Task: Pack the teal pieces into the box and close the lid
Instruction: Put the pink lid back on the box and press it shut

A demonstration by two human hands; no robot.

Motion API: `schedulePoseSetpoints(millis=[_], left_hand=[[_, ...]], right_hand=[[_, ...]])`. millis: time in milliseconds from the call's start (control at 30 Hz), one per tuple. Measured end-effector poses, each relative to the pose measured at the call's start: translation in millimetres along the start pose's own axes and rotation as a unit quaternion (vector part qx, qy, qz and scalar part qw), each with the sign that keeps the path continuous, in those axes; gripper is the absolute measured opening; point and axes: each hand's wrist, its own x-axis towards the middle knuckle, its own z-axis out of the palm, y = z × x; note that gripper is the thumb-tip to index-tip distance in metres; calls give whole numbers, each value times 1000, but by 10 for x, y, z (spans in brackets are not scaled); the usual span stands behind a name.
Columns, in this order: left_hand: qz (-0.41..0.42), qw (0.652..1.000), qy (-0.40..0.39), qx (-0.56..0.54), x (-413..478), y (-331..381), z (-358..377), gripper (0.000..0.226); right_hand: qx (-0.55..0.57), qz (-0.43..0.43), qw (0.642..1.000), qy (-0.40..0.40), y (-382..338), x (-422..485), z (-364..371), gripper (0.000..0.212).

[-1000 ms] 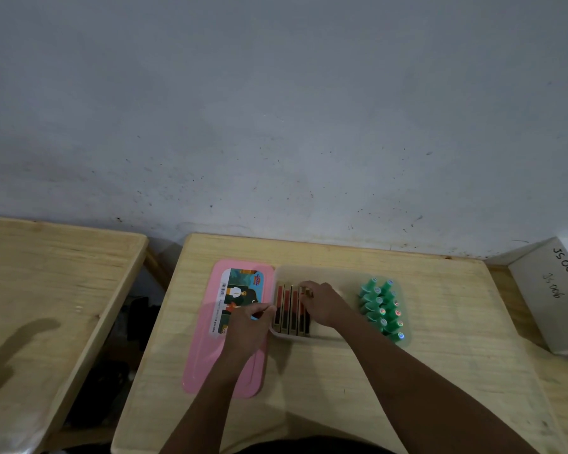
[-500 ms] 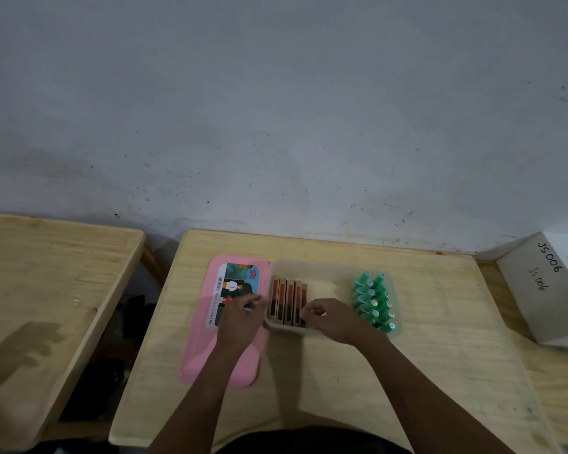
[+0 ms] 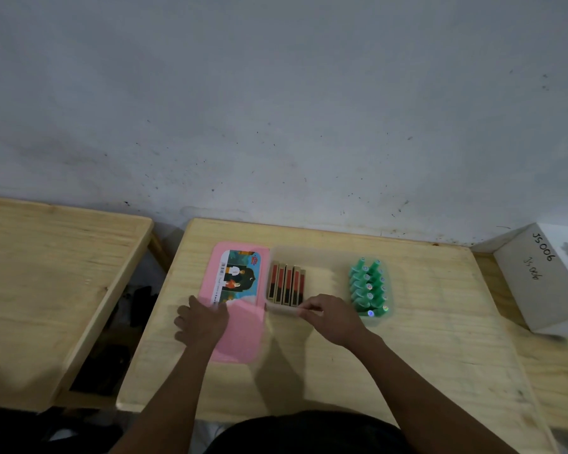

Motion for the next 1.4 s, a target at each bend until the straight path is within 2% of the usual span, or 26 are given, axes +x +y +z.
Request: schedulePoseSetpoints(millis=[133, 200, 300, 367, 467, 533, 667, 700, 767, 833, 900, 933, 1000, 1100, 1200, 1233, 1300, 1400], left_hand=[[-51, 997, -43, -28, 74, 7, -104, 63], [-46, 997, -46, -45, 84, -2, -192, 54], [8, 981, -64, -181, 25, 51, -347, 30], [68, 971, -70, -218, -65, 184, -531, 18], [169, 963, -63, -203, -118, 388, -774, 16], [203, 956, -44, -209, -141, 501, -927, 19], [226, 915, 29, -334, -364, 708, -1187, 22], [225, 900, 39, -371, -438, 751, -1218, 23], [218, 874, 10, -435, -561, 807, -1186, 16], [199, 859, -28, -470, -650, 834, -1071, 3], [171, 844, -74, -502, -690, 846, -912, 4], [150, 830, -104, -527, -701, 859, -838, 4], [112, 793, -170, -574, -731, 902, -722, 8], [85, 759, -224, -606, -725, 981, -614, 4], [57, 715, -250, -650, -643, 1035, -613, 26], [56, 713, -254, -651, -594, 1051, -620, 30], [62, 743, -272, -609, -516, 1070, -630, 30], [75, 836, -255, -481, -447, 1076, -541, 20]], right_hand=[[-11, 0, 1000, 6, -6, -12, 3, 30], [-7, 4, 1000, 1, -17, -11, -11, 30], [8, 13, 1000, -18, -37, 4, -46, 28], [33, 16, 999, -37, -42, 27, -79, 26], [67, 14, 997, -47, -68, 57, -126, 24], [96, 21, 995, -23, -128, 54, -164, 25], [213, 38, 976, 35, -372, -18, -251, 22], [260, 49, 964, 35, -446, -44, -268, 21], [384, 70, 921, -1, -568, -77, -282, 25], [530, 83, 843, -36, -619, -75, -287, 39], [646, 97, 757, -9, -592, -58, -318, 51], [676, 105, 729, 19, -554, -55, -352, 53], [703, 108, 700, 65, -433, -72, -447, 53], [689, 107, 710, 95, -222, -192, -650, 51], [640, 119, 753, 94, 36, -333, -872, 44], [626, 123, 765, 93, 125, -364, -945, 44], [611, 119, 775, 105, 279, -400, -1082, 43], [560, 137, 799, 170, 378, -380, -1212, 41]])
